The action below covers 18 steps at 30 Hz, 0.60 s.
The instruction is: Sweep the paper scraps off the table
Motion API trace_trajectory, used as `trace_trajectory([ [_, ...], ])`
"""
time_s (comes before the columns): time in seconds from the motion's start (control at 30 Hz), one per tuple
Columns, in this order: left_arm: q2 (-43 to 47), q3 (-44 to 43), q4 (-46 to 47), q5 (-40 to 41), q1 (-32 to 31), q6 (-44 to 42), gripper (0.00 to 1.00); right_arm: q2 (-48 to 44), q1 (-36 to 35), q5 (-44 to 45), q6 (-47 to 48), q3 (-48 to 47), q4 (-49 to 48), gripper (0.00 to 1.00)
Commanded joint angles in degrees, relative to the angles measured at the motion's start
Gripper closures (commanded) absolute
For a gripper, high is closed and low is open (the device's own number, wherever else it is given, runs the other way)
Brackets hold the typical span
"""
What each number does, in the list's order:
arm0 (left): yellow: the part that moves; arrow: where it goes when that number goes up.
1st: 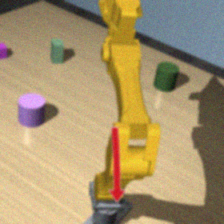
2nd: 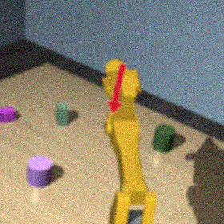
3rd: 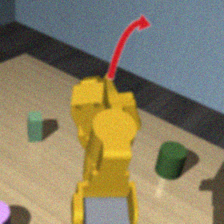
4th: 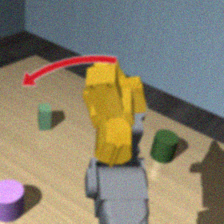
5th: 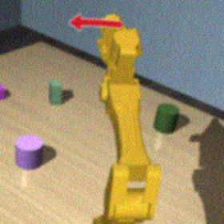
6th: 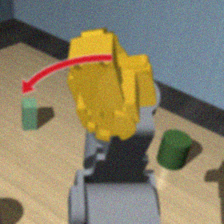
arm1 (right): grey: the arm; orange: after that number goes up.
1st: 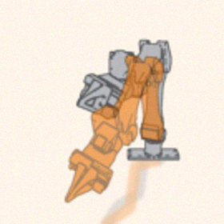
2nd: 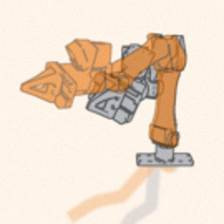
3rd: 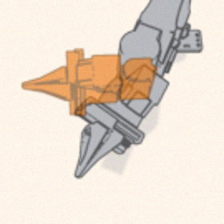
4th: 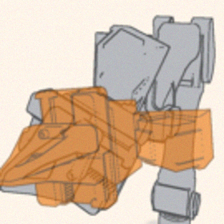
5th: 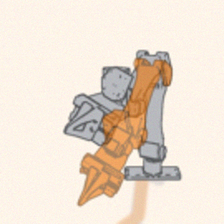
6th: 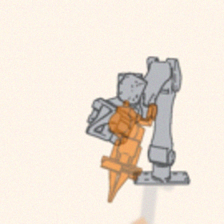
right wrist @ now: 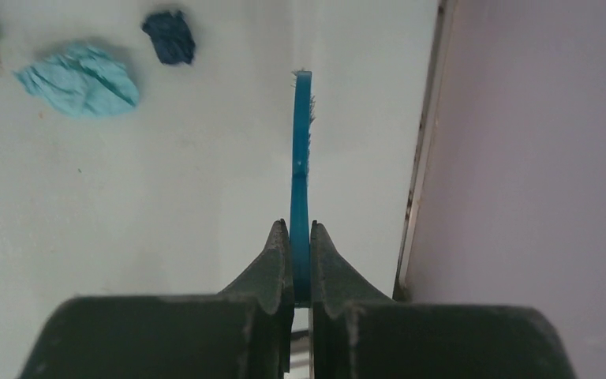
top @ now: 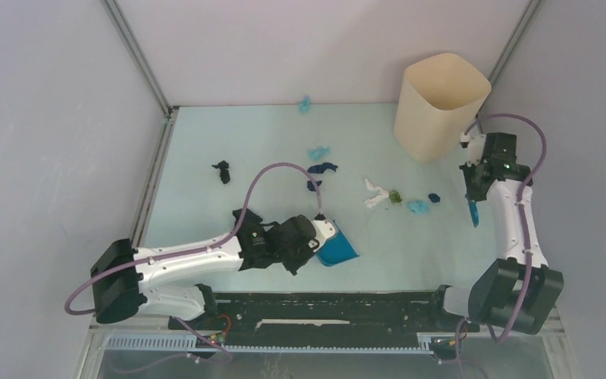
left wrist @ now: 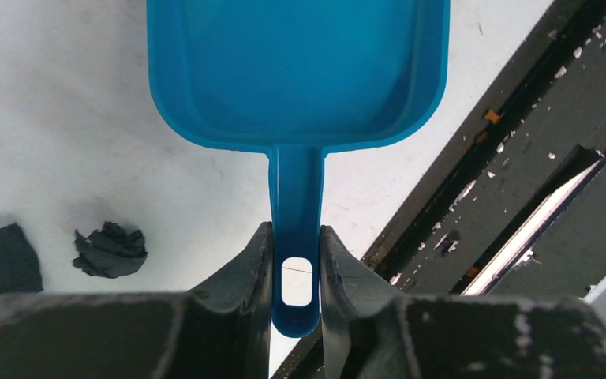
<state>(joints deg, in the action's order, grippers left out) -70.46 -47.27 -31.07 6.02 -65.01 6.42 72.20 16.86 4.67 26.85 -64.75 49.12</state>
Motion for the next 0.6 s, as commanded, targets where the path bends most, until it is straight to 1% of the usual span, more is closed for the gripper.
trace_trajectory([
  [0.0,-1.8,-2.7,-0.3,-3.3,-1.7,-1.2,1.00,3.3,-5.9,3.6,-0.3,-0.2,-7.6,1.00],
  [0.17,-4.0,-2.9,0.0,-4.2,-2.7,-0.3,1.00,7.5,-12.9,1.8,-3.1,-0.3,-7.1,1.00],
  [0.27,-5.7,-3.2,-0.1,-2.6,-2.9,0.2,1.00,8.7,-16.6,0.4,-4.5,-0.2,-4.0,1.00],
  [0.3,-6.1,-3.3,-0.1,-2.3,-2.9,0.3,1.00,8.8,-18.9,-0.7,-4.7,-0.2,-2.8,1.00],
  [0.47,-8.2,-3.7,-0.1,-1.6,-3.0,0.8,1.00,7.0,-23.4,-6.9,-7.1,-0.1,4.3,1.00],
  [0.57,-8.9,-3.9,-0.1,-1.4,-2.9,1.2,1.00,2.9,-26.5,-11.1,-8.1,1.5,7.1,1.00],
])
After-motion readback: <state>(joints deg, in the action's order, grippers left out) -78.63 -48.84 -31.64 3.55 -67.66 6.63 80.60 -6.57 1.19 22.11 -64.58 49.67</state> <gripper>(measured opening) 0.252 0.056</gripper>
